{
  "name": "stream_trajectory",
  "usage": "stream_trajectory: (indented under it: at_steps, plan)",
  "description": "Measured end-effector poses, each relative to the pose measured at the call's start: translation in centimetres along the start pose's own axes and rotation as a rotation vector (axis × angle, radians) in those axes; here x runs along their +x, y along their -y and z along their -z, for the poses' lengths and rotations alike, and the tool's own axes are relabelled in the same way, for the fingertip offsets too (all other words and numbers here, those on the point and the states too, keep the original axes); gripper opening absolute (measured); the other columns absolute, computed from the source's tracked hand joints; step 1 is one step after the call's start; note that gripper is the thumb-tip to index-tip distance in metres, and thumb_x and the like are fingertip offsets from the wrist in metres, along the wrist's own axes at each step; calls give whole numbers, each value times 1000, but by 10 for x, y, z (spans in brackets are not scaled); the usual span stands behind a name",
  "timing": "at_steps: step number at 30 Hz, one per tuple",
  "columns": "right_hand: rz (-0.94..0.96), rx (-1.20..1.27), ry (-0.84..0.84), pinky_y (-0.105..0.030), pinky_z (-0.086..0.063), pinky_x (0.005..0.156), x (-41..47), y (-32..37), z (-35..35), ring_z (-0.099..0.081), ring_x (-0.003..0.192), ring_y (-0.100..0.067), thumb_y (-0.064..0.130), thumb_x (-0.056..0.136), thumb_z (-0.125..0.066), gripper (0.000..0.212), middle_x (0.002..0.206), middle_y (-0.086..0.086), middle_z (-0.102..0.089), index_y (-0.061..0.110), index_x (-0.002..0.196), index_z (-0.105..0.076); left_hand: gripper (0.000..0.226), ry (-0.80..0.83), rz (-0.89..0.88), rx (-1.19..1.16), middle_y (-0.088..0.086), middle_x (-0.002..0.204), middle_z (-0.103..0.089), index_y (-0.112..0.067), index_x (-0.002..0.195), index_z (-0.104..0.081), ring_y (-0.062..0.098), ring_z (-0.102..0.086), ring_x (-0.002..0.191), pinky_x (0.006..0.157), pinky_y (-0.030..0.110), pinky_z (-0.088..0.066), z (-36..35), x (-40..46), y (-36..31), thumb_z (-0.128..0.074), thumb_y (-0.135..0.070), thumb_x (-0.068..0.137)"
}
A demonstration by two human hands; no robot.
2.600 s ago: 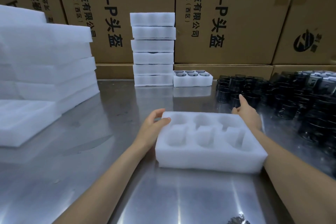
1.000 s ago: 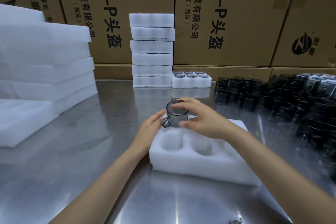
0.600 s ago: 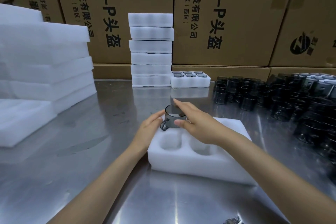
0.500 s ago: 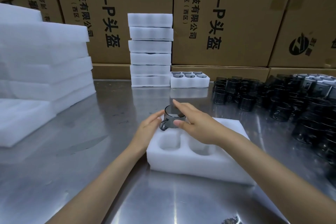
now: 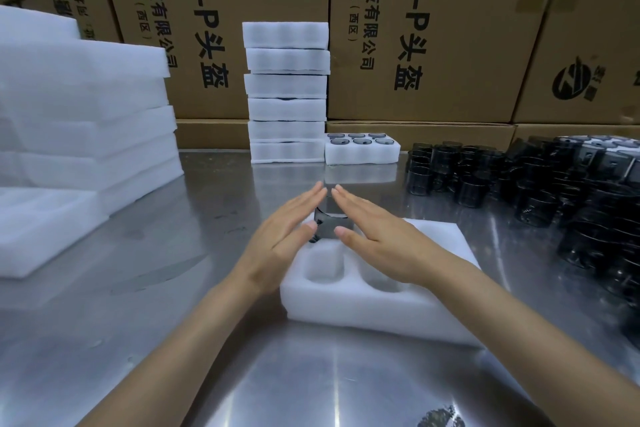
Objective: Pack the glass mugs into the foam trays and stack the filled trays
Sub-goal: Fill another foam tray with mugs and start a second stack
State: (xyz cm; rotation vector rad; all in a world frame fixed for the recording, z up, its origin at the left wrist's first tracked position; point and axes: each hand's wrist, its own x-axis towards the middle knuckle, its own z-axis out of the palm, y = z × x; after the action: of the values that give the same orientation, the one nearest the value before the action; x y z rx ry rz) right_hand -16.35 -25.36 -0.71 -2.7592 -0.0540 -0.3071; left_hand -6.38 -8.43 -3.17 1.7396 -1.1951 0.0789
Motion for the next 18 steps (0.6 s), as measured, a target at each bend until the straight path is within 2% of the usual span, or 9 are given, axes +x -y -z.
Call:
stream_trajectory:
  at_steps: [5, 9, 12, 16, 18]
  plan:
    - [-35, -46, 74, -23, -16, 114, 1, 2, 0, -11, 142, 1, 44, 100, -32, 56, 156, 22, -7, 34, 151, -11, 45, 39, 64, 88, -15, 142, -42, -35, 131, -42, 2, -28, 138, 117, 39, -18, 0, -1, 1, -37, -29, 87]
    - [-50, -135, 177, -22, -12, 112, 4, 3, -1, -6, 144, 0, 46, 100, -26, 55, 157, 19, -5, 32, 151, -9, 51, 82, 103, 207, -23, 137, -43, -31, 132, -49, 0, -29, 137, 114, 26, -15, 1, -2, 3, -34, -36, 84]
    - [-63, -145, 224, -24, -10, 113, 3, 6, 1, 0, 143, 2, 49, 100, -24, 57, 157, 20, -1, 32, 151, -6, 51, 96, 87, 280, -27, 135, -42, -31, 131, -52, -4, -29, 135, 112, 23, -14, 1, -3, 3, -34, -42, 84]
    - [-73, -237, 203, -30, -11, 116, 2, 14, 0, -1, 145, -3, 53, 98, -21, 60, 158, 15, -2, 29, 152, -7, 55, 104, 62, 322, -28, 134, -42, -32, 130, -53, -4, -30, 135, 113, 25, -17, 3, -4, 4, -35, -54, 84]
    - [-73, -281, 183, -30, -7, 116, 1, 17, -3, -1, 145, -5, 55, 98, -19, 63, 159, 12, -2, 25, 152, -7, 57, 101, 67, 257, -23, 136, -44, -34, 129, -51, -2, -32, 135, 114, 27, -21, 2, -6, 5, -34, -58, 81]
